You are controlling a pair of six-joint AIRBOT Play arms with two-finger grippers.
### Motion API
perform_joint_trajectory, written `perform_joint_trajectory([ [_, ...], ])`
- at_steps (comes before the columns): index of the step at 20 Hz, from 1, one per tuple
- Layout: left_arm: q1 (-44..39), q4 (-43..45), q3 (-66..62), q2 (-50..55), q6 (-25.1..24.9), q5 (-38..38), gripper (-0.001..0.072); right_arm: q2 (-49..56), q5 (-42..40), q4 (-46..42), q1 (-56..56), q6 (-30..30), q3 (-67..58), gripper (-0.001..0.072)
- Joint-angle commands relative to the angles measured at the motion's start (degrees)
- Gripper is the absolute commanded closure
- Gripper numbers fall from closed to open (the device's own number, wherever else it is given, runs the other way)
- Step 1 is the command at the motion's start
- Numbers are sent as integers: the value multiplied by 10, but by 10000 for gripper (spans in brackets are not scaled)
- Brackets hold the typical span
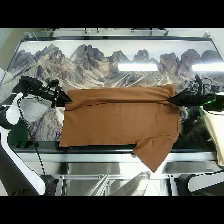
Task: Fold the shirts.
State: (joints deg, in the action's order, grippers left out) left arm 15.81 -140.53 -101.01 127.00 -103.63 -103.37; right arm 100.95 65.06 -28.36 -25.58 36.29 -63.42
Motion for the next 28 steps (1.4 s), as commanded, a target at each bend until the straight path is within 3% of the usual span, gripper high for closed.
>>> perform_joint_trajectory([
  [1,2,-1,0,-1,13,-21,455,0,-1,-5,0,29,0,469],
  [4,20,-2,-4,-20,31,-21,445,-19,15,-78,-6,83,-1,434],
  [6,44,-1,-25,-46,46,-21,413,-51,29,-163,-25,163,-1,229],
  [7,58,1,-28,-69,47,-21,414,-72,50,-203,-38,207,-1,213],
  [10,90,49,10,-148,46,-19,414,-136,130,-269,-64,314,12,220],
  [14,101,211,152,-257,25,4,413,-260,136,-283,-63,413,128,221],
  [17,110,221,277,-320,17,77,413,-358,134,-355,-63,505,247,221],
  [22,109,219,440,-372,-17,122,414,-440,84,-303,-55,503,417,221],
  [28,110,219,570,-422,-69,201,413,-440,13,-261,-38,470,494,221],
])
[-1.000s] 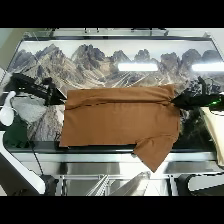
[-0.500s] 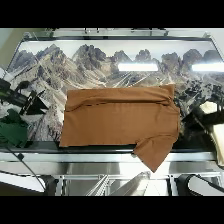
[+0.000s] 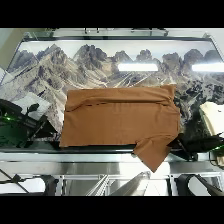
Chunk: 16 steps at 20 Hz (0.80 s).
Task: Fold the shirts.
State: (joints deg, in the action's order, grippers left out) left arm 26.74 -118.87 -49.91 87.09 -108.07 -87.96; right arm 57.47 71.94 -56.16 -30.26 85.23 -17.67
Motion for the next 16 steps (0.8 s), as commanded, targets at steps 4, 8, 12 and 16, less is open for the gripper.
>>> perform_joint_trajectory([
  [4,1,3,96,-28,-31,79,414,-5,-97,21,23,-30,52,221],
  [8,1,2,104,-28,-31,85,414,-6,-90,44,23,-62,52,465],
  [12,-6,2,104,-28,-31,96,415,-15,-74,48,23,-57,52,686],
  [16,-35,2,104,-28,-31,128,415,-40,-74,49,23,-57,52,686],
])
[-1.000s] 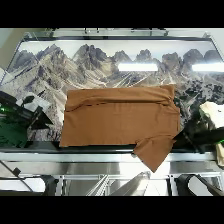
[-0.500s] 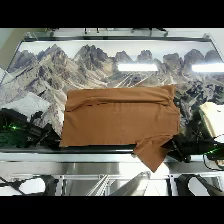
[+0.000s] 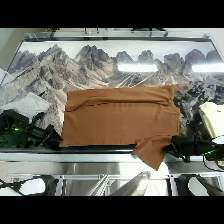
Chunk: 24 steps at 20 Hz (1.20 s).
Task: Fold the shirts.
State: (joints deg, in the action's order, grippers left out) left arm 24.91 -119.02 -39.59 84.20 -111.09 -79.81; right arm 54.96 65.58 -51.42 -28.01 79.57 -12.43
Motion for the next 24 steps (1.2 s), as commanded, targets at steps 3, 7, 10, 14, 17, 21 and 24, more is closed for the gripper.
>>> perform_joint_trajectory([
  [3,-39,3,1,1,-1,78,421,-33,-7,2,0,0,0,686],
  [7,-57,-36,0,1,-38,60,684,-45,2,3,0,9,0,686],
  [10,-38,-57,-23,0,-46,-5,685,-55,55,15,-1,19,-6,686],
  [14,6,-57,-68,-44,-43,-68,684,-101,105,113,-1,9,-46,686],
  [17,18,-57,-109,-70,-35,-69,684,-120,70,171,-1,-2,-102,686],
  [21,17,-129,-176,-44,-29,-70,684,-33,-18,197,0,-42,-160,686],
  [24,3,-174,-244,16,-24,-70,685,74,-84,313,8,-156,-190,686],
])
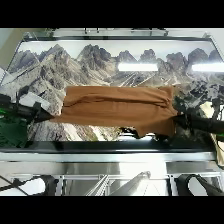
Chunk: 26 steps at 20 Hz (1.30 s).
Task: Fold the shirts.
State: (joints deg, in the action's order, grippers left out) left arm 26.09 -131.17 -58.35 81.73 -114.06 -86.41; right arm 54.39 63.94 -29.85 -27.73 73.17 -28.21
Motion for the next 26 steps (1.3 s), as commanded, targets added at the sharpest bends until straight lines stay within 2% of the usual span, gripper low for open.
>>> perform_joint_trajectory([
  [1,-17,-54,-80,63,10,-5,684,116,-85,130,11,-123,-46,686],
  [3,-49,-54,-133,112,22,6,685,191,-116,184,26,-180,-84,686],
  [6,-90,-54,-240,195,33,20,685,298,-144,220,50,-225,-169,686],
  [12,-107,-48,-356,337,81,9,692,430,-156,215,69,-239,-279,686],
  [16,-107,-53,-387,391,83,0,691,453,-165,192,68,-254,-280,685],
  [17,-107,-56,-394,399,87,-11,676,453,-161,179,68,-254,-281,661],
  [18,-107,-55,-403,404,87,-25,451,453,-152,170,66,-254,-281,512],
  [19,-106,-54,-415,405,92,-43,243,452,-127,156,57,-254,-286,408],
  [20,-100,-56,-434,405,102,-63,34,448,-90,139,44,-254,-296,390],
  [21,-97,-56,-457,405,113,-85,4,441,-40,115,26,-253,-314,390],
  [22,-92,-64,-485,404,118,-108,3,432,-10,90,10,-238,-330,358],
  [23,-89,-76,-511,403,126,-124,4,421,-5,55,-4,-205,-346,180],
  [24,-89,-81,-537,400,129,-130,4,413,-12,16,-13,-180,-359,75],
  [26,-93,-79,-567,386,132,-125,6,415,-21,-52,-20,-128,-375,73],
])
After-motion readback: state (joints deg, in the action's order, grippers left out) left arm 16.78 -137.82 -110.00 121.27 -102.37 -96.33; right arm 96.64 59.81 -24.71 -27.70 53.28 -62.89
